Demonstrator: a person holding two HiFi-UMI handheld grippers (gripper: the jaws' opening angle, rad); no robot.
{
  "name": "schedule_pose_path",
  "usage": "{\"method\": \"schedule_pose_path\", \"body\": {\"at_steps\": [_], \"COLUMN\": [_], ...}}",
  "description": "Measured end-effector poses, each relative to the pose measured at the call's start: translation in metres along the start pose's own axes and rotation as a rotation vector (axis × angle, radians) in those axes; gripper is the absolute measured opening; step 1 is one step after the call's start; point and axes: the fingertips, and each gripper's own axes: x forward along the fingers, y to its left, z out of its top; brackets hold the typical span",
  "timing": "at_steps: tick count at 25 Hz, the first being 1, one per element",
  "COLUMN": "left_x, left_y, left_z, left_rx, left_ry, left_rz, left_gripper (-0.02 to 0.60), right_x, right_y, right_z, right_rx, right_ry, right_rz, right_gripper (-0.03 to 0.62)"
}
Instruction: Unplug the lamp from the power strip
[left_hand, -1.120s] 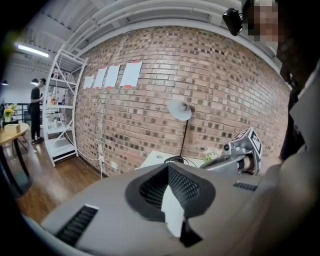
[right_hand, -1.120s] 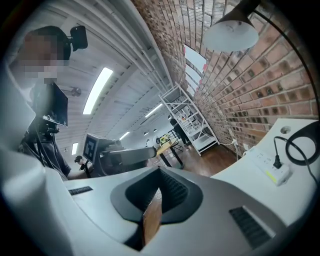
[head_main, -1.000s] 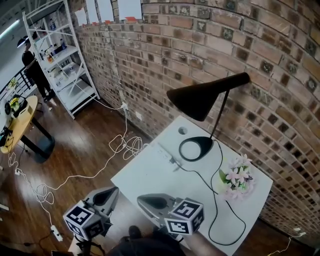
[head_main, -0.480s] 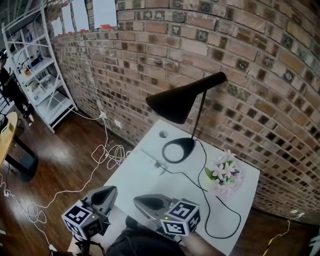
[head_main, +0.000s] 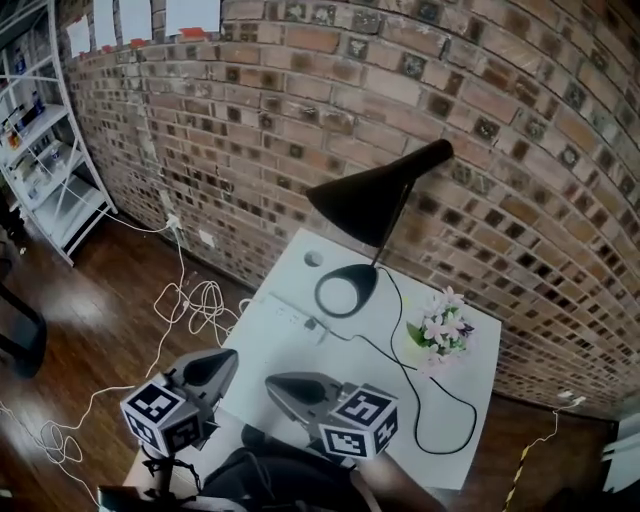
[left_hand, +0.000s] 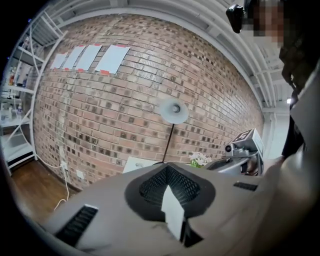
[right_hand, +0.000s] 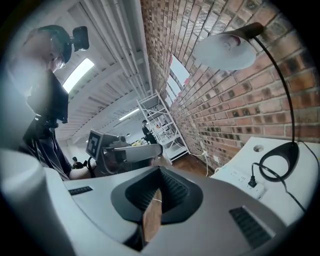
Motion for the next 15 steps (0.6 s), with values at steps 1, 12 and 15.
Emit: {"method": "schedule_pose_path", "body": {"at_steps": [1,12,15], "left_x": [0.002,0.023,0.034], "left_y": [0.001,0.031,0.032], "left_z": [0.003,0.011,0.012], "left_rx": [-0.008,0.023,0.053], "left_ry": [0.006,0.027,0.036], "left_rz": [-0.015,-0.144,-0.185], "left_gripper": [0.015,0.015,0.015], "right_x": [0.004,0.025,0.023], "right_y": [-0.001,-0.016,-0.021], "right_z": [0.001,0.012,0.009], "right_rx": [0.000,0.019,0.038], "right_ry": [-0.003,-0.034,-0.040], "right_rz": [-0.013,-0.173,-0.228], "right_gripper": [-0.012,-0.012,-0.012]}}
